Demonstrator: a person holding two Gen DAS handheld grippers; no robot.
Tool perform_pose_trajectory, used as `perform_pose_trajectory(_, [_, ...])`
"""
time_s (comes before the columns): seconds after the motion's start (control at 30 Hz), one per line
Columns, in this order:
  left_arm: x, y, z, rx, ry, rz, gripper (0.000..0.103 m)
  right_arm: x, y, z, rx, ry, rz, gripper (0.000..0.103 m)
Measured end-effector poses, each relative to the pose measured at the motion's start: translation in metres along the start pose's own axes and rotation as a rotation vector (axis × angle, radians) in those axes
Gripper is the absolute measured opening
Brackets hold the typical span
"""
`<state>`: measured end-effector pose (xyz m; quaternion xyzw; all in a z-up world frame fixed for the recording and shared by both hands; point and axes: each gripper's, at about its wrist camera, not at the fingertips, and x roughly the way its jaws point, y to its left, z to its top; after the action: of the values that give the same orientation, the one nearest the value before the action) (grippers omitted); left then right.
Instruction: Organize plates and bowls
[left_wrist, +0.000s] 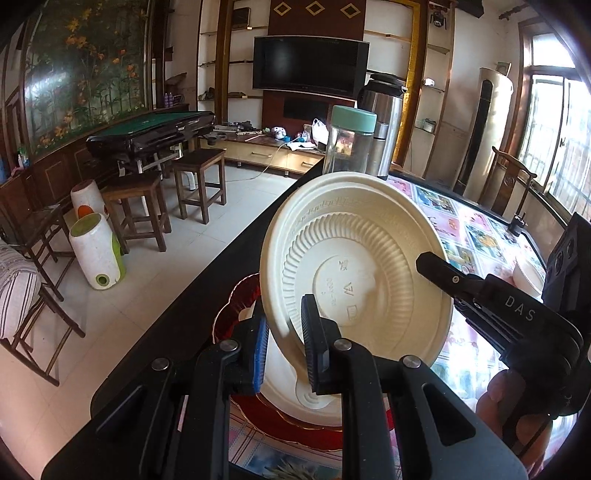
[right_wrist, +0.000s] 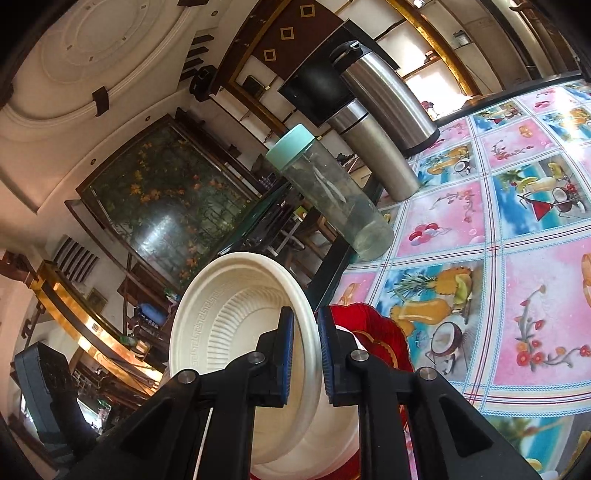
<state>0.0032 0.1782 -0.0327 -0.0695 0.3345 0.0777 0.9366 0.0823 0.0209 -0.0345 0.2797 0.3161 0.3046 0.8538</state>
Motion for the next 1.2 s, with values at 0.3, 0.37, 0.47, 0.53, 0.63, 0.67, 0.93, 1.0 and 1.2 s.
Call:
perform_pose_trajectory(0.3, [0.017,0.005,0.000,-0.010,0.060,0.013,0.015,0.020,-0.010,-0.003,0.017,0.072,-0.018,0.016])
perform_pose_trajectory(0.37, [0.022,0.007,-0.001,-0.017,0.082,0.009,0.015,0.024,-0.013,-0.005,0.020,0.088,-0.030,0.016])
perform_pose_trajectory(0.47, [0.029,0.010,-0.004,-0.023,0.110,0.006,0.015,0.027,-0.014,-0.007,0.021,0.105,-0.037,0.016])
perform_pose_trajectory(0.53, [0.033,0.013,-0.005,-0.034,0.128,-0.001,0.015,0.028,-0.015,-0.008,0.020,0.112,-0.040,0.015])
perform_pose_trajectory(0.63, [0.039,0.016,-0.007,-0.041,0.152,-0.003,0.015,0.030,-0.016,-0.009,0.022,0.130,-0.053,0.015])
perform_pose_trajectory(0.67, [0.040,0.016,-0.008,-0.040,0.158,-0.003,0.015,0.031,-0.016,-0.010,0.025,0.134,-0.055,0.015])
perform_pose_trajectory(0.93, [0.040,0.016,-0.008,-0.042,0.180,-0.021,0.015,0.024,-0.017,-0.010,0.026,0.114,-0.049,0.015])
perform_pose_trajectory(1.0, [0.039,0.017,-0.008,-0.045,0.185,-0.032,0.015,0.021,-0.015,-0.009,0.021,0.107,-0.037,0.015])
perform_pose_trajectory(1.2, [0.039,0.023,-0.002,-0.080,0.267,-0.127,0.016,0.014,-0.022,-0.004,0.078,0.128,0.011,0.016])
